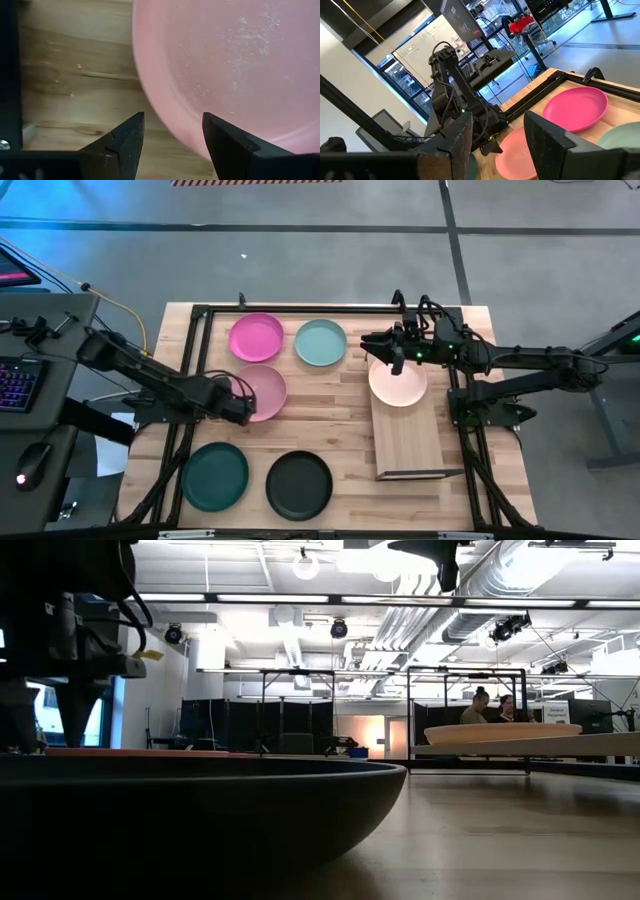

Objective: Place and stack plates onto a shelf
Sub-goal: Put the light pink plate on the shelf

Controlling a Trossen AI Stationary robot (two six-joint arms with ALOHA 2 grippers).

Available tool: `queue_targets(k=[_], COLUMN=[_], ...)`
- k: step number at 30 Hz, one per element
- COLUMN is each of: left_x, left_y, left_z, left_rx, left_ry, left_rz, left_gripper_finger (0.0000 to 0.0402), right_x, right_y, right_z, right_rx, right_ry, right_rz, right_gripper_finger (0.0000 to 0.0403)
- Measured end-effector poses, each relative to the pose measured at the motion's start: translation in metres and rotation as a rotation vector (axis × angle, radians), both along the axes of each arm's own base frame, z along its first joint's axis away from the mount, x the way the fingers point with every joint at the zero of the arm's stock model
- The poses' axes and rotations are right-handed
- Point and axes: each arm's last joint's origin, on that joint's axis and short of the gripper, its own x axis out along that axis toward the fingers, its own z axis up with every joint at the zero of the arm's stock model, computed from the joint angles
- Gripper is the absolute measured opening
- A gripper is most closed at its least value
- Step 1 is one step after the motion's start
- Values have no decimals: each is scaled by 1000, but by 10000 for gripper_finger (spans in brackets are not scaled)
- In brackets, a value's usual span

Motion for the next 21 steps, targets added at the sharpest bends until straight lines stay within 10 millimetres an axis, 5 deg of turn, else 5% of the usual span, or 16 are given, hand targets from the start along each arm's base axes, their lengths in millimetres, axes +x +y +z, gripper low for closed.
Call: queue_targets(k=[11,21], left_x=[12,18], left_y=[5,13], left_z=[-14,-13], left_rx=[12,99], left_ry=[30,-21], left_rz=[48,30], left_gripper_finger=[170,24], right_x=[0,0], right_y=[0,0], right_z=[-1,-2], right_rx=[2,3], right_ry=[14,21], right_rz=[0,-1], right_gripper_finger=[160,160])
